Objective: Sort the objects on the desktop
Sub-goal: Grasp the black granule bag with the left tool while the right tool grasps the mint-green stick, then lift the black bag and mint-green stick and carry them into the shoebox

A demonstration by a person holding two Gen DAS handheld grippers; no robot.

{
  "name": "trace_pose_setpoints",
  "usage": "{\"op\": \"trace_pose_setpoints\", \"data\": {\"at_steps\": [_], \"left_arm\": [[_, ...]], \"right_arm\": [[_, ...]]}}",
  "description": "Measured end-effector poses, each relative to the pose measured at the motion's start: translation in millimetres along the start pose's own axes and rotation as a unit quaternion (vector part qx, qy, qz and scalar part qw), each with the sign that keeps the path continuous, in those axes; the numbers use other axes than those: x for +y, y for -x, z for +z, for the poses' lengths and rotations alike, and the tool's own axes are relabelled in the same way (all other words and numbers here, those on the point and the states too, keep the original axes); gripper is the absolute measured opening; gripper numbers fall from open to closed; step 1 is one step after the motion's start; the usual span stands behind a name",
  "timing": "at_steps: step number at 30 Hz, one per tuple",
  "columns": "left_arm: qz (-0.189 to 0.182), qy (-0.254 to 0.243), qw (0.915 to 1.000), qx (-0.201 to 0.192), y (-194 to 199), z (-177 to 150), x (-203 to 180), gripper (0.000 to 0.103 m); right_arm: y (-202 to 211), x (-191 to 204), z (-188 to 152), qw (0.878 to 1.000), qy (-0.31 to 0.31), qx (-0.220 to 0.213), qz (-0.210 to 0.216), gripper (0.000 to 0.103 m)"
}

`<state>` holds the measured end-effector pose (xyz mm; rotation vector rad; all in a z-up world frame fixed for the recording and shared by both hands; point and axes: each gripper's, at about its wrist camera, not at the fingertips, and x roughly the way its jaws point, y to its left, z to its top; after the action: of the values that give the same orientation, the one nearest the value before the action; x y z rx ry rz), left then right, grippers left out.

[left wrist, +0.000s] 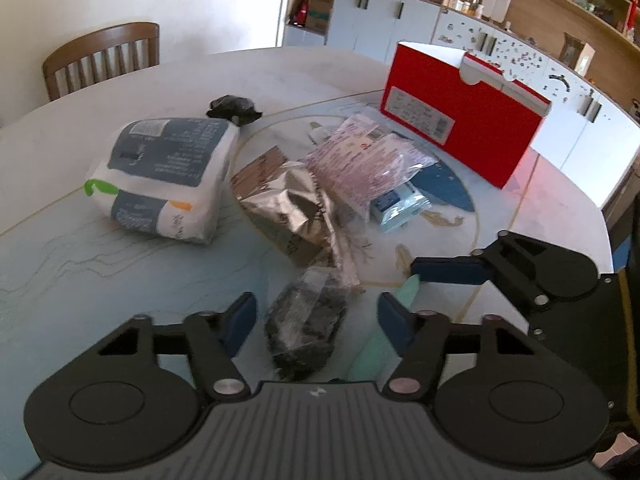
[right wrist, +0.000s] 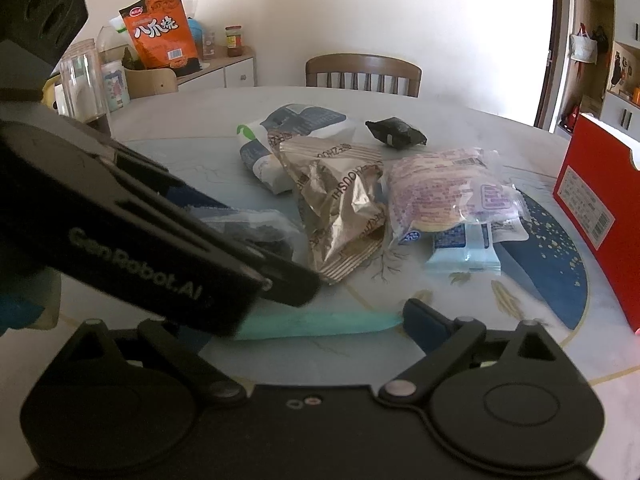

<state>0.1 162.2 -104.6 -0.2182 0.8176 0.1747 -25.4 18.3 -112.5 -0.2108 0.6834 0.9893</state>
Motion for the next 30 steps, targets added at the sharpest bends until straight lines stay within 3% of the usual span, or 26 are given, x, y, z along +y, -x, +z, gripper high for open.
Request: {"op": "trace_pose_setpoints", "data": {"at_steps": [4, 8, 13, 30], "left_arm": [[0.015, 0.005, 0.9999, -0.002, 1.2, -2.0, 3.6, 0.040], [0.026, 0.006, 0.9996, -0.009, 4.2, -3.0, 4.4, 0.033], [0.033, 0.010, 0.9993, -0.011, 7.3, -0.8, 3.5, 0.028], [0.030, 0.024, 0.9990, -0.023, 30.0, 12.4, -24.1, 0.028]], "right_arm": [[1.6, -1.5, -0.3, 1.000, 0.001, -0.001, 0.000, 0.097], [2.8, -2.6, -0.6, 1.000, 0.001, 0.003, -0.003, 0.097], [7.6, -5.6, -1.6, 1.000, 0.004, 0.008, -0.009, 0.097], [56.1, -35.5, 13.9, 1.000, 0.008, -0.015, -0.025, 0.097]]}}
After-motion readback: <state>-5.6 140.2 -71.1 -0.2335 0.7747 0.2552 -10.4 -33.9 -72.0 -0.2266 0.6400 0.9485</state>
